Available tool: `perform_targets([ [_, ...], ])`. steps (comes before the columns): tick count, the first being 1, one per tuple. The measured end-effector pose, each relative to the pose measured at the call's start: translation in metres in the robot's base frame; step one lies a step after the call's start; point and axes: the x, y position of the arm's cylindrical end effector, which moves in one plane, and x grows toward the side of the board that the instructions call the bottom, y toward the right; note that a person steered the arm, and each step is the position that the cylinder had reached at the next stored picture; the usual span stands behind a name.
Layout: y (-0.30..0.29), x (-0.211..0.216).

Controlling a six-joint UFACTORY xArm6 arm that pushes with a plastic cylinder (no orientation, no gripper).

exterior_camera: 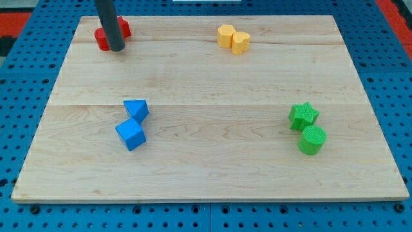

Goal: Move the yellow hexagon and yellow heart to the center of the board

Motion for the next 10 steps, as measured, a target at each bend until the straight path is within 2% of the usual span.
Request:
perform_targets([
  [2,-0.001,0.001],
  [3,0.000,0.014],
  [4,0.000,0.048],
  [5,0.044,0.051],
  [6,0.094,0.029],
  [7,0.126,0.032],
  [8,0.162,0.061],
  [9,0.262,0.058],
  [10,0.329,0.009],
])
